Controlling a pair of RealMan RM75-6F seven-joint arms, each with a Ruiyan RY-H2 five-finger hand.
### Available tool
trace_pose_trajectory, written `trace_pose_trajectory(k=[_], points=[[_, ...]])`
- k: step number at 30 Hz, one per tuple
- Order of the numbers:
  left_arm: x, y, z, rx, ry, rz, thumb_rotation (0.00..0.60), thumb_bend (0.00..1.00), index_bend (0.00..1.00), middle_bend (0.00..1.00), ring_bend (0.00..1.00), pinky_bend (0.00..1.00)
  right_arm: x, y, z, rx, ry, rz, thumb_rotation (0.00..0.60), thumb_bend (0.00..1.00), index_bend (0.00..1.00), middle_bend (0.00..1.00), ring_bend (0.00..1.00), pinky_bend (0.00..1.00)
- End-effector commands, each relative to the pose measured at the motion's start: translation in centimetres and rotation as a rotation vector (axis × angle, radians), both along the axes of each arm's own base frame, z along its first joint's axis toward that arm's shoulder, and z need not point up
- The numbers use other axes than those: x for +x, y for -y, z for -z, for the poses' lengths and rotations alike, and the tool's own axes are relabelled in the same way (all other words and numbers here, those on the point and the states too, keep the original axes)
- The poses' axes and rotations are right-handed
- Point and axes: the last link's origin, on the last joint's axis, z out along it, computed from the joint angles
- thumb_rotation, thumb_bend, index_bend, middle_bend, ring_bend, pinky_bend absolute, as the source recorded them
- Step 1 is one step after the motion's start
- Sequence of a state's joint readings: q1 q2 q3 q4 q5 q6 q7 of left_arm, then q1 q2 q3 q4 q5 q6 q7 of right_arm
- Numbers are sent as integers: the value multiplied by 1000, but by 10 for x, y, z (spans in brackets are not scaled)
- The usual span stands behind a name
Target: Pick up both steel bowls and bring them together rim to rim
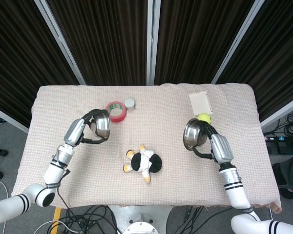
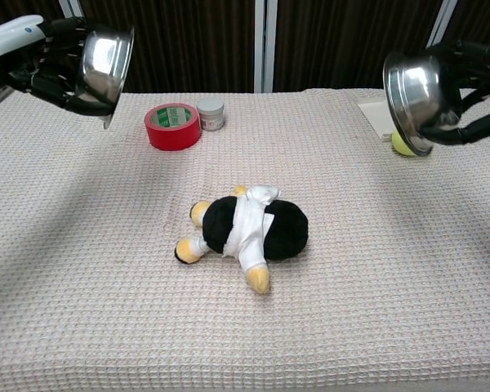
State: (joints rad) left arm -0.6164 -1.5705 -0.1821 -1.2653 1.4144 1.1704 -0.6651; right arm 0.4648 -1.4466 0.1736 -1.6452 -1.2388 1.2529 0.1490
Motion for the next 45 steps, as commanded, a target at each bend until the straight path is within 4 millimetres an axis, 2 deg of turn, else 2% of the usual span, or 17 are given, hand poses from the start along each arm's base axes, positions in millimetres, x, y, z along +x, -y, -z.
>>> trace_pose_trajectory(k=[1, 9, 13, 18, 31, 35, 45], points=[[20, 15, -4, -54, 200, 1, 600, 173, 395, 369, 329, 542, 29, 15, 16, -46, 264, -138, 600, 239, 430, 365, 251, 361], [58, 24, 1, -140, 460, -7, 600, 173, 395, 369, 329, 541, 67, 35, 50, 45, 547, -202, 600, 238, 432, 359, 252, 361], [67, 23, 6, -167, 503, -7, 600, 173, 395, 369, 329, 541, 83, 40, 60, 85, 651, -224, 600, 238, 432, 359, 251, 361], [70, 22, 11, -179, 505, -6, 600, 173, 395, 370, 329, 541, 102, 44, 68, 154, 766, -248, 600, 238, 432, 360, 252, 362], [92, 22, 24, -180, 520, 29, 600, 172, 395, 370, 329, 541, 153, 52, 105, 334, 812, -303, 600, 239, 432, 359, 252, 361], [90, 21, 25, -164, 487, 34, 600, 172, 395, 369, 329, 541, 157, 52, 109, 345, 801, -314, 600, 239, 432, 359, 252, 362], [68, 14, 8, -98, 481, 2, 600, 172, 395, 369, 329, 540, 133, 55, 87, 282, 812, -292, 600, 239, 432, 359, 252, 361]])
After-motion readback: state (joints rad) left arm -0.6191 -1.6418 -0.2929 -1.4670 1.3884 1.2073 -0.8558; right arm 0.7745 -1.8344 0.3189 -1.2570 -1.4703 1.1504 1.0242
